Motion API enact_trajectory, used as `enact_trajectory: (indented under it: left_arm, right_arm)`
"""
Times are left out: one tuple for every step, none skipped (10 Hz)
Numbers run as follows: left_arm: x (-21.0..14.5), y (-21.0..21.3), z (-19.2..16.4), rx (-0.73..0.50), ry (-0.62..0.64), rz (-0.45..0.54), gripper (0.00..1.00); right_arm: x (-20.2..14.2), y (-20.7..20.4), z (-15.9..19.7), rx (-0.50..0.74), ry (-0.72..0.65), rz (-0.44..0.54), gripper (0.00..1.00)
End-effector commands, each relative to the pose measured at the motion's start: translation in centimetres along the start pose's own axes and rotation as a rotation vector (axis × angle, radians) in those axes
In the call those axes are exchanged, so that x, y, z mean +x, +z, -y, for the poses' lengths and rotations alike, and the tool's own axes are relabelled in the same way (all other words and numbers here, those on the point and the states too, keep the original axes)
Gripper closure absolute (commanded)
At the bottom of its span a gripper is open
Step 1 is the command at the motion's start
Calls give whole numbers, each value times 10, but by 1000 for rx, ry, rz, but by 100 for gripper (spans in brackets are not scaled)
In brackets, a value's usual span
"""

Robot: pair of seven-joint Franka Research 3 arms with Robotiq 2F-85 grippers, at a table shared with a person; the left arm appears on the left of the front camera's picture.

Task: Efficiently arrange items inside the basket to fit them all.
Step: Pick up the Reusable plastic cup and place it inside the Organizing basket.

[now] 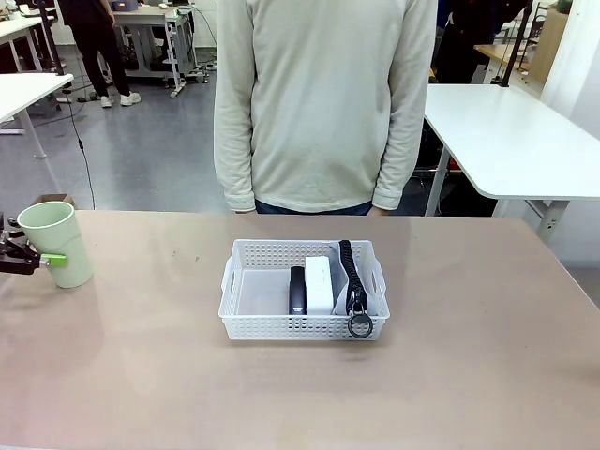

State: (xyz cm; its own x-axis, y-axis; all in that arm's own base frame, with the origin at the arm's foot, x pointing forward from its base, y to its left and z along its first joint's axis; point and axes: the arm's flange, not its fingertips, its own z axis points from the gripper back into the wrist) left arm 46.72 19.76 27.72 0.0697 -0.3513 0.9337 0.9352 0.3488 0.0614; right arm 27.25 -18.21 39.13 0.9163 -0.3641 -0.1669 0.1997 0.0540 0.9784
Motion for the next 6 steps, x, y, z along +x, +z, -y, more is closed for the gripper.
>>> enact_trajectory:
  left_arm:
    - [5,6,-7,14,33,89,0]
    - [7,7,-7,3,39,107,0]
    - [7,5,-7,-7,49,119,0]
    - [7,4,-6,-6,51,118,0]
    - [7,4,-6,-14,52,121,0]
    - [7,4,-6,-18,54,121,0]
  right_arm:
    - [0,1,-1,18,23,1,0]
    - [0,1,-1,18,23,1,0]
    - [0,1,-1,18,23,1,0]
    - [0,1,-1,18,23,1,0]
    - [0,1,-1,18,23,1,0]
    - [0,1,-1,18,23,1,0]
